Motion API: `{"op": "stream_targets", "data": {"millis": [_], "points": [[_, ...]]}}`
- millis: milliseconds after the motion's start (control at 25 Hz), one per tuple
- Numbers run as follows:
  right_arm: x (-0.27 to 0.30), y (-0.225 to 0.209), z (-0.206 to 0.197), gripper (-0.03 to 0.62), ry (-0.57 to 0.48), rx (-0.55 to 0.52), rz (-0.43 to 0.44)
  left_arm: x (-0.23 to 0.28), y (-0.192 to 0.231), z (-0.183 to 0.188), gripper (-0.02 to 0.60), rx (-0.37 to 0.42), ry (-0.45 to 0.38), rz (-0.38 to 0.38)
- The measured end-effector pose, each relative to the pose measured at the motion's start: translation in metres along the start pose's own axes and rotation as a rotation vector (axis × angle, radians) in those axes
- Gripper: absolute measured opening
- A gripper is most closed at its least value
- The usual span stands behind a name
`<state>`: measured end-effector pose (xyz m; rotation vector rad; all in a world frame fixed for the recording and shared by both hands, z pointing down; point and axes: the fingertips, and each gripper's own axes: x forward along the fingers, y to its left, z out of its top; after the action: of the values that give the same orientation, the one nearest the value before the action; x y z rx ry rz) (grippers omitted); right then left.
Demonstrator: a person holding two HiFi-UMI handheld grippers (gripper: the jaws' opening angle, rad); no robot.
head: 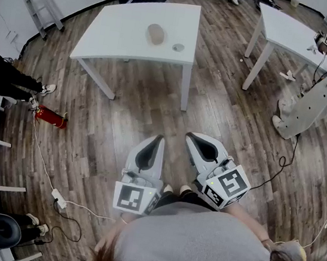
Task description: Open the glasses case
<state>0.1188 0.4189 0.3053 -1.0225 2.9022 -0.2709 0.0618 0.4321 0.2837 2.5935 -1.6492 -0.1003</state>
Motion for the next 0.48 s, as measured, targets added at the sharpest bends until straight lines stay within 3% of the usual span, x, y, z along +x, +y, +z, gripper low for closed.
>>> {"op": "stream_targets", "data": {"millis": [480], "points": [[0.001, 0.012, -0.001, 0.003, -0.003, 0.015, 0.026, -0.008, 0.002, -0.006, 0.005, 0.028, 0.004, -0.008]]}}
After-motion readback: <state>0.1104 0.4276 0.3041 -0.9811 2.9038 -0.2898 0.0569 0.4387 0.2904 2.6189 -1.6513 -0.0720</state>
